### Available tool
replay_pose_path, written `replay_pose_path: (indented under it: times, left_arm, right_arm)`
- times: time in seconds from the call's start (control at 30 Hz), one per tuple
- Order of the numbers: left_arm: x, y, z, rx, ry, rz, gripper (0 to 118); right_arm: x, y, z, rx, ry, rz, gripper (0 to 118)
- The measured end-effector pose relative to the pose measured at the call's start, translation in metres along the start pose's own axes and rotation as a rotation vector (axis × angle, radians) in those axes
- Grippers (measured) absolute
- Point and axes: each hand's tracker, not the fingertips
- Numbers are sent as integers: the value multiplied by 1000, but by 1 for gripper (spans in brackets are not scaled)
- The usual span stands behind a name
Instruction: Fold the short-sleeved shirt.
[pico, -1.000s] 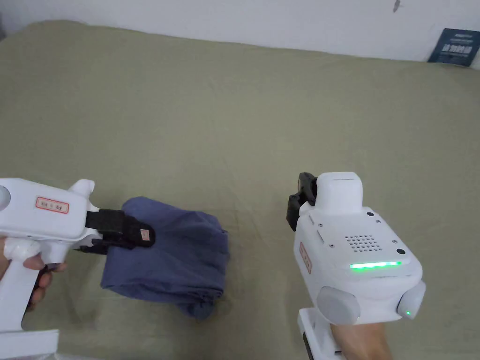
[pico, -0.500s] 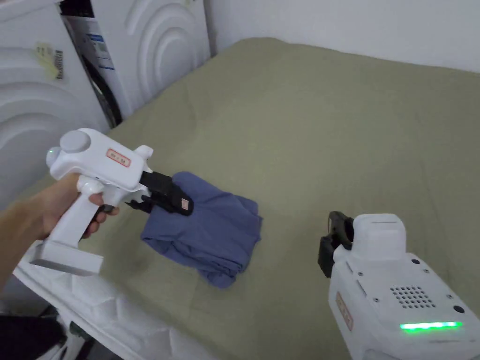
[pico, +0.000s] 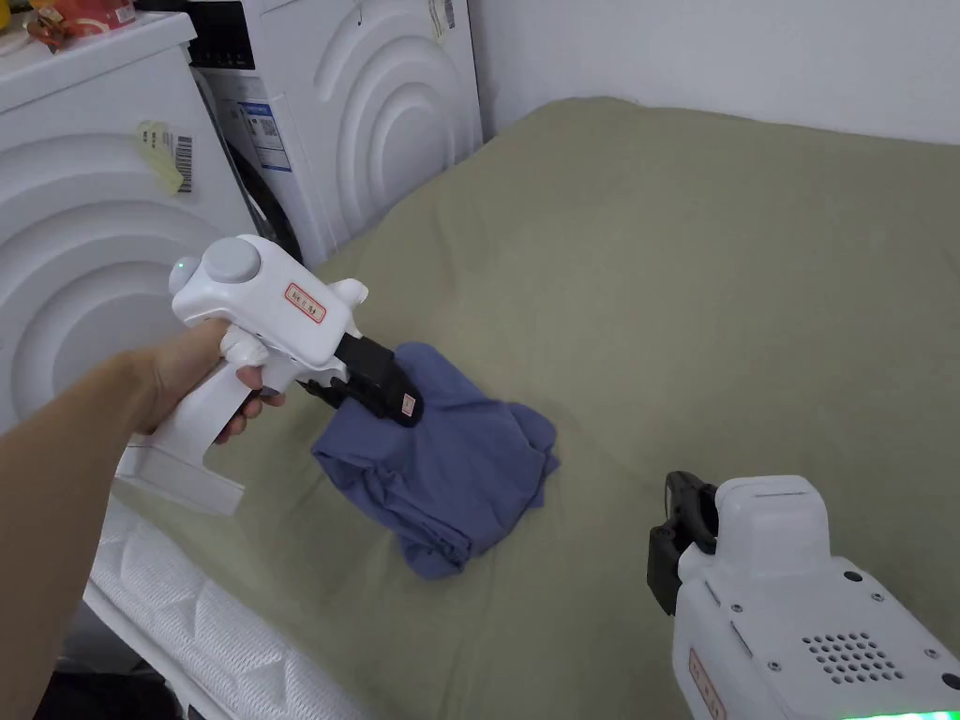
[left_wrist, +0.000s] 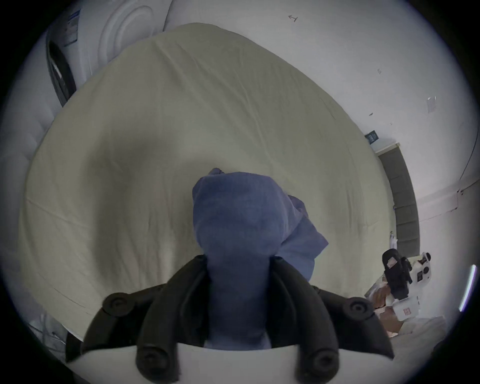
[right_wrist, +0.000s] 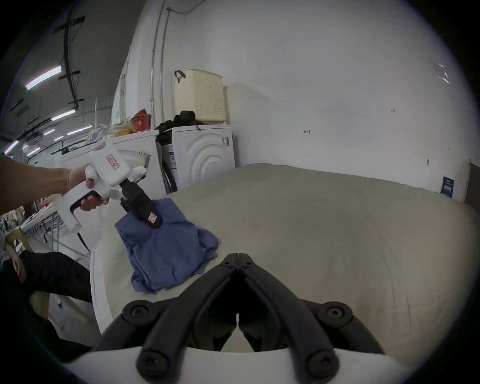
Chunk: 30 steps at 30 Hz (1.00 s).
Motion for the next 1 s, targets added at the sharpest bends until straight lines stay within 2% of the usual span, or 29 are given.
replay_pose_path:
  times: [0.03, 0.1, 0.13, 0.23, 0.27, 0.3, 0.33, 0.37, 0.43, 0.47, 0.5, 0.57, 0.63, 0.7, 0.77, 0.8, 0.93, 1.0]
  left_arm:
    - [2, -1, 2, 9, 14, -10, 48]
    - [8, -4, 9, 63, 80, -10, 105]
    - [12, -6, 16, 86, 126, -31, 118]
    - [34, -25, 40, 184, 83, -7, 118]
    - [49, -33, 46, 194, 66, -47, 118]
    - [67, -37, 49, 214, 65, -57, 116]
    - [84, -40, 50, 252, 76, -56, 105]
    - [107, -48, 51, 283, 66, -81, 82]
    - [154, -65, 44, 350, -2, -105, 1]
    - [185, -72, 36, 368, 45, -130, 1]
    - [218, -83, 30, 401, 23, -165, 1]
    - [272, -99, 18, 414, -89, -148, 1]
    - [329, -116, 6, 489, -140, -186, 1]
    - [402, -138, -8, 538, -115, -197, 1]
    - [456, -157, -18, 655, -40, -276, 1]
    - [482, -167, -23, 693, -36, -287, 0]
    - [551, -202, -46, 847, 4, -338, 0]
    - [583, -227, -53, 954, 94, -394, 0]
  right_arm:
    - [2, -1, 3, -1, -5, 4, 0]
    - [9, 1, 10, -3, -8, -6, 0]
    - [11, 3, 13, -5, -14, -6, 0]
    - [24, 8, 33, 11, -29, -14, 0]
    - [30, 11, 41, 16, -35, -25, 0]
    - [35, 14, 50, 24, -45, -34, 0]
    - [41, 17, 59, 31, -50, -38, 0]
    - [49, 22, 72, 49, -67, -47, 0]
    - [68, 30, 98, 64, -80, -51, 0]
    - [80, 34, 113, 79, -108, -48, 0]
    - [94, 38, 130, 93, -144, -47, 0]
    - [122, 45, 163, 115, -196, -76, 0]
    - [152, 52, 200, 132, -246, -92, 0]
    - [182, 56, 241, 150, -324, -53, 0]
    - [207, 60, 275, 147, -405, -18, 0]
    - [221, 61, 294, 151, -418, -19, 0]
    - [259, 64, 346, 172, -530, 4, 0]
    - [272, 64, 365, 182, -562, -10, 0]
